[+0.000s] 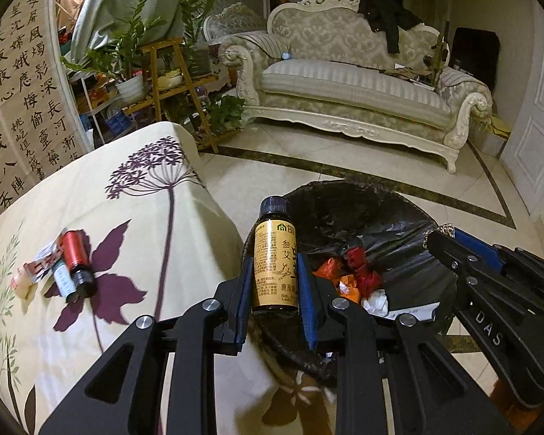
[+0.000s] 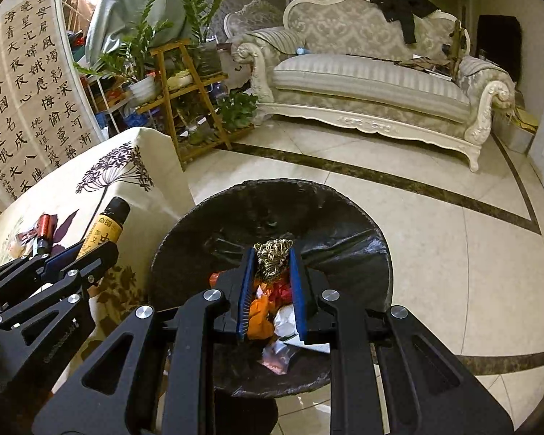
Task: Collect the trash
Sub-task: 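Carry the yellow bottle and gold foil ball over the bin and open both tools, then grasp the white bottle with the left tool while the right tool grasps the red tube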
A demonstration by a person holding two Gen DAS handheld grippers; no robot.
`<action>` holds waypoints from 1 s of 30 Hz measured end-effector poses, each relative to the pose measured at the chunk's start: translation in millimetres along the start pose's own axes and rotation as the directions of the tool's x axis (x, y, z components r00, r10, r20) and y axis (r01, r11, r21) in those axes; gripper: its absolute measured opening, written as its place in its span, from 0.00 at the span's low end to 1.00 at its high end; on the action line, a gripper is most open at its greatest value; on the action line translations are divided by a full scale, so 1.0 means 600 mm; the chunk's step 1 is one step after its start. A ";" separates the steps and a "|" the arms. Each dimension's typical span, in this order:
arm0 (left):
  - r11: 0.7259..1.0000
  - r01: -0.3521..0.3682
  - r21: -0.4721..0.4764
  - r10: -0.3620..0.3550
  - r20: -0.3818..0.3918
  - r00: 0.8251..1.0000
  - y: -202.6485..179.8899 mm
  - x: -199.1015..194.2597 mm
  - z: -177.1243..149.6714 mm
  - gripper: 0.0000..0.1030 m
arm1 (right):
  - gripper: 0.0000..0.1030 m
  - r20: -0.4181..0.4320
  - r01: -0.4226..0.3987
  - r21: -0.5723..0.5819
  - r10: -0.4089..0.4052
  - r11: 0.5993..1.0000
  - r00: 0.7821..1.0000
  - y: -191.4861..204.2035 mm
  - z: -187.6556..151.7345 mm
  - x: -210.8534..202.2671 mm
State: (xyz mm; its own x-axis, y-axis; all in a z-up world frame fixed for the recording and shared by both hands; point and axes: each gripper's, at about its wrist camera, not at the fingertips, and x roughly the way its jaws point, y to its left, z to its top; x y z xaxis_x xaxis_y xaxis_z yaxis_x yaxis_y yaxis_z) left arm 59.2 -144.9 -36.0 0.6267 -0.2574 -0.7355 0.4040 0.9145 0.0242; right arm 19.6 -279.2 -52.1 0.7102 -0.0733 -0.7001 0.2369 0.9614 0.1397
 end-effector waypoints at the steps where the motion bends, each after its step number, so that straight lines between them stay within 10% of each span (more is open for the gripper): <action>1: 1.000 0.001 0.002 -0.001 -0.003 1.000 -0.002 0.003 0.001 0.24 | 0.18 -0.002 0.000 0.001 0.000 1.000 1.000 -0.001 0.000 0.002; 30: 0.995 -0.053 -0.088 0.054 0.015 0.998 0.073 -0.031 -0.001 0.71 | 0.56 0.007 -0.044 0.040 0.043 0.998 0.999 0.019 0.013 -0.004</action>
State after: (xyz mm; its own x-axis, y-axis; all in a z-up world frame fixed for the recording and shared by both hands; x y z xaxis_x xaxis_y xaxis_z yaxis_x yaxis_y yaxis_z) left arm 65.0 -99.8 -21.4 0.6575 -0.2119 -0.7231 0.3103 0.9506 0.0035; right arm 25.7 -270.2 -43.5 0.7243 -0.0333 -0.6887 0.2324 0.9522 0.1983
